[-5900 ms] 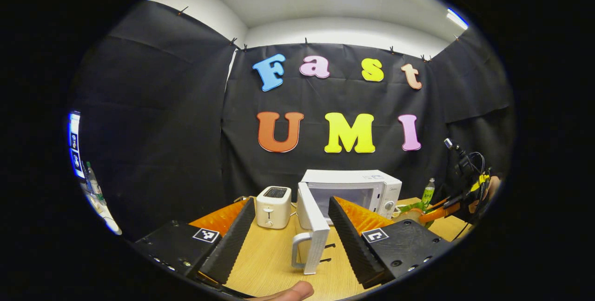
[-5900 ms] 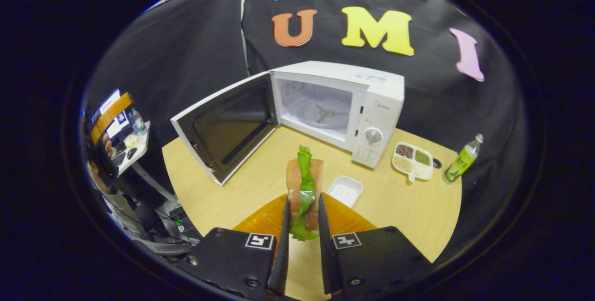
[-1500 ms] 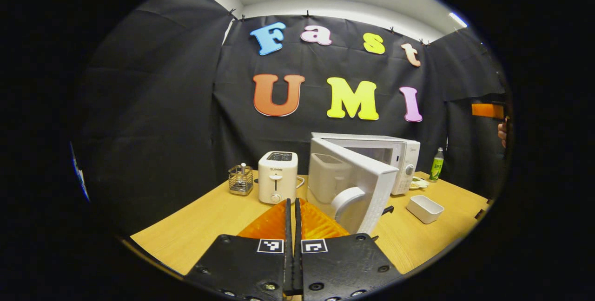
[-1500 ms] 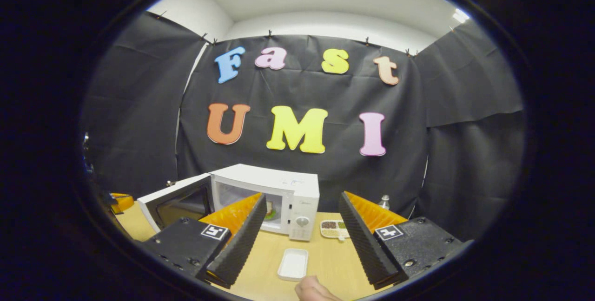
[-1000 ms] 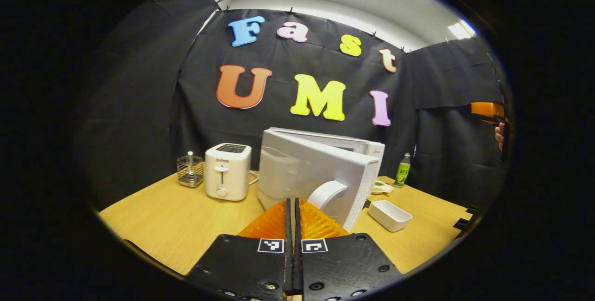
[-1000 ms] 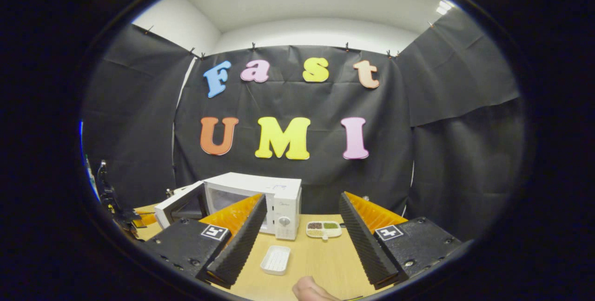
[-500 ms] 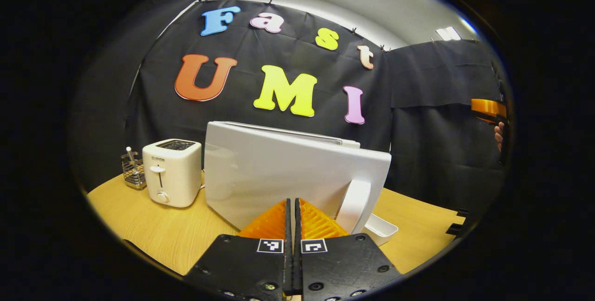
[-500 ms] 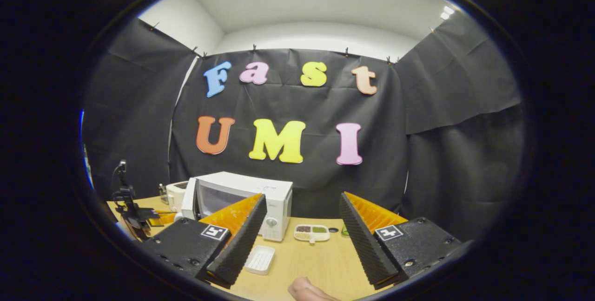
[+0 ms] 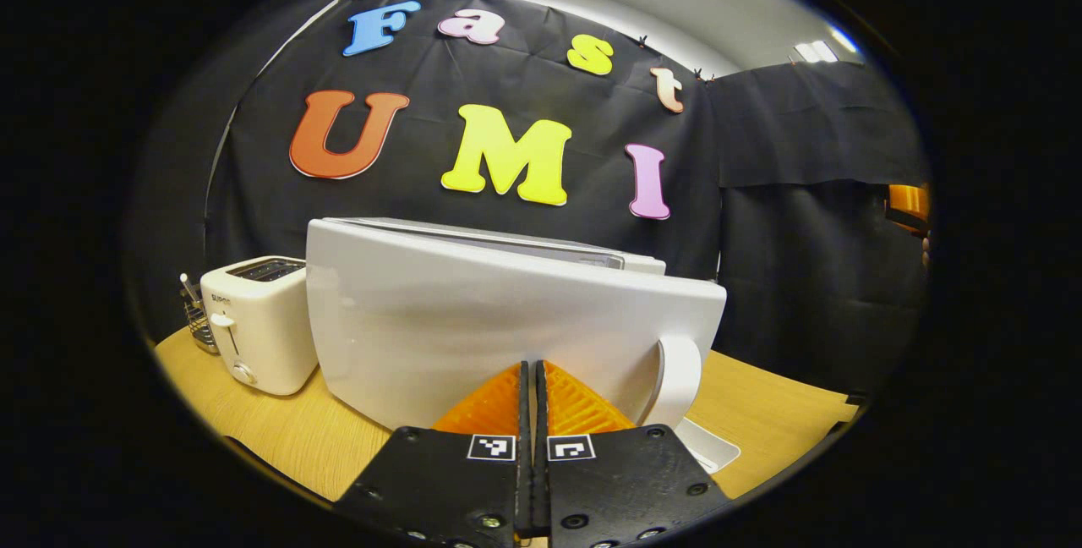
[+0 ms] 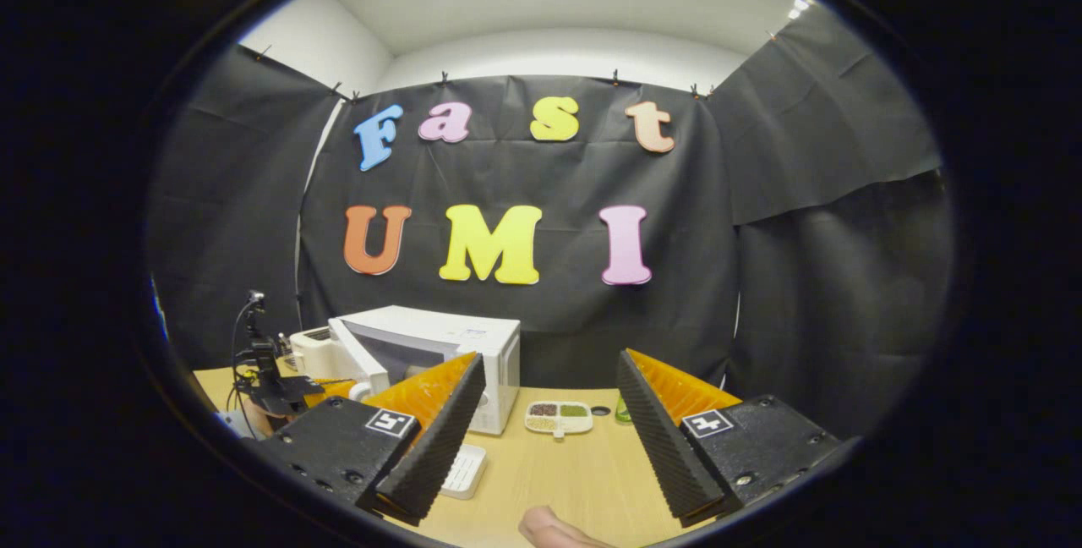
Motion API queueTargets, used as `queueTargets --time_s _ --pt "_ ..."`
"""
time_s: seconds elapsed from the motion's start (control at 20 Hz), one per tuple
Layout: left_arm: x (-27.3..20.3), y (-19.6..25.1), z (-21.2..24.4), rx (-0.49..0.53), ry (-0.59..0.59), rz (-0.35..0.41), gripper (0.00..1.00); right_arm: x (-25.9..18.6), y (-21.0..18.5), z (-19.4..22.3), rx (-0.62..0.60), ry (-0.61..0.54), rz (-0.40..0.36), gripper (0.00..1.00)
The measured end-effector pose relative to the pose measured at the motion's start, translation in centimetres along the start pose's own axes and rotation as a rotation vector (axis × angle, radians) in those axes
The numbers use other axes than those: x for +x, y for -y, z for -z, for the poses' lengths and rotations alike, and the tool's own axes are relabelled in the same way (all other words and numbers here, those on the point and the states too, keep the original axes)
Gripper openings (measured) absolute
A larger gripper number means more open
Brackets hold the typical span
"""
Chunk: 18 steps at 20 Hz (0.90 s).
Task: Open the microwave oven with the left hand, put the food in, and close the microwave oven.
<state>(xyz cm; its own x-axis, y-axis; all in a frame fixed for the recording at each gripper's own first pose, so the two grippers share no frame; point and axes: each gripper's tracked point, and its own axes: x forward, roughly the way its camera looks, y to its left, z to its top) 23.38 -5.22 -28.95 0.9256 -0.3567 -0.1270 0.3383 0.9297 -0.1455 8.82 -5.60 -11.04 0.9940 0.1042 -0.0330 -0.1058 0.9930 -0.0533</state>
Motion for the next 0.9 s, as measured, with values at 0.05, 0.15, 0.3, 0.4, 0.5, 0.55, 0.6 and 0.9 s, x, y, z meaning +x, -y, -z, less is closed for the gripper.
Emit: queueTargets --time_s 0.05,0.15,0.3,0.4,0.5,0.55,0.6,0.9 --pt "0.7 0.0 -0.1 0.007 0.0 -0.004 0.0 0.2 0.1 0.2 0.005 0.0 -0.006 0.99" --pt "2.2 -0.1 -0.1 0.022 -0.005 -0.017 0.0 0.8 0.3 0.7 0.019 -0.007 -0.017 0.99" --pt "4.8 0.2 -0.3 0.031 0.002 -0.028 0.0 2.1 0.9 1.6 0.035 -0.02 -0.026 0.99" --pt "6.4 0.3 -0.5 0.059 0.007 -0.041 0.0 3.0 1.6 2.2 0.061 -0.023 -0.02 0.99" --pt "8.5 0.4 -0.6 0.067 0.012 -0.053 0.0 3.5 2.6 3.0 0.084 -0.032 0.0 0.99" --pt "9.6 0.4 -0.4 0.056 0.005 -0.059 0.0 3.6 3.1 3.4 0.089 -0.041 0.01 0.99" --pt "10.7 0.7 -0.2 0.039 -0.004 -0.055 0.0 3.7 3.4 3.8 0.092 -0.049 0.017 1.0" --pt "12.1 1.3 -0.7 0.099 -0.019 -0.079 0.0 2.7 5.0 4.5 0.106 -0.076 0.051 0.94"
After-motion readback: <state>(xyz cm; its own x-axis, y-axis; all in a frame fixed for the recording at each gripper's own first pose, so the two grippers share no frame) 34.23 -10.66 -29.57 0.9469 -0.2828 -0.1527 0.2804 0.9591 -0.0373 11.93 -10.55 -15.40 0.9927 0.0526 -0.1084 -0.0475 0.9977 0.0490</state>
